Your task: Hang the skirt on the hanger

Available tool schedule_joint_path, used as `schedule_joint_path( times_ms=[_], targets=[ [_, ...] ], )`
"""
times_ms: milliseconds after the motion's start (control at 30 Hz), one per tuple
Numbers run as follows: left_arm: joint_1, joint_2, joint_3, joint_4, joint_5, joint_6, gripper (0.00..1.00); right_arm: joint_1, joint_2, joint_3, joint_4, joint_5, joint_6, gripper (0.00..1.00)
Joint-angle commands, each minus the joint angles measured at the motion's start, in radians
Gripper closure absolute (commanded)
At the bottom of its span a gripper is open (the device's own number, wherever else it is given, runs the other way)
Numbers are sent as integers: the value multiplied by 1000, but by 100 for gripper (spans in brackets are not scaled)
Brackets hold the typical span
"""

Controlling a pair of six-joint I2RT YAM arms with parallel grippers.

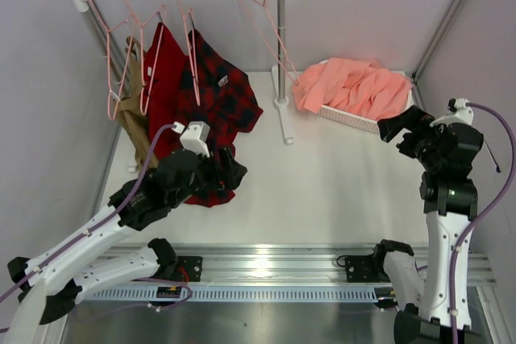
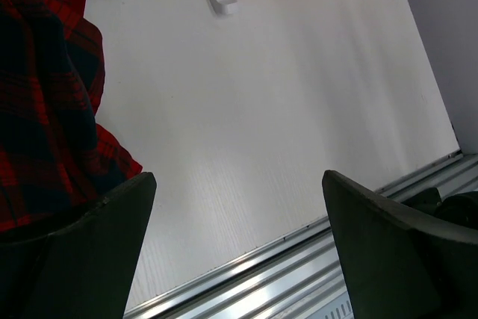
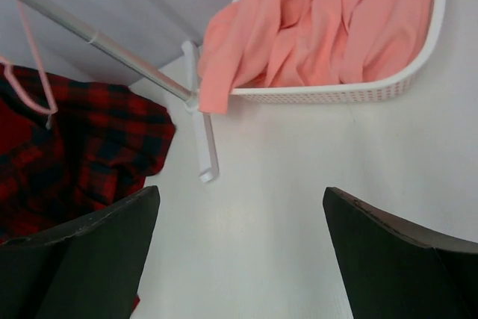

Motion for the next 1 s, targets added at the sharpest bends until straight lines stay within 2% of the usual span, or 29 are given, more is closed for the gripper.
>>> schedule_joint_path(
  times_ms=[0,100,233,367,567,733,800,867,900,967],
  targets=[
    [10,27,12,9,-11,2,1,4,75,-13,92,68,52,1],
    [13,56,15,22,-5,22,0,4,142,12,174,166,46,1],
    [24,115,23,61,33,72,1,-5,340,105,248,255,38,1],
    [29,204,33,84,58,91,0,-27,634,225,336,293,48,1],
    [56,300,1,162,63,89,0,-59,996,487,350,352,-1,1],
    [76,414,59,144,76,92,0,-68,1155,548,445,307,-37,1],
    [78,432,79,142,76,95,0,-67,1222,587,436,284,-41,3],
    [79,452,90,144,75,94,0,-57,1258,639,413,225,-40,12],
    [81,460,99,145,75,91,0,-50,1267,642,416,215,-46,13],
    [84,478,108,147,79,91,1,-21,1273,633,429,262,-72,14]
  ],
)
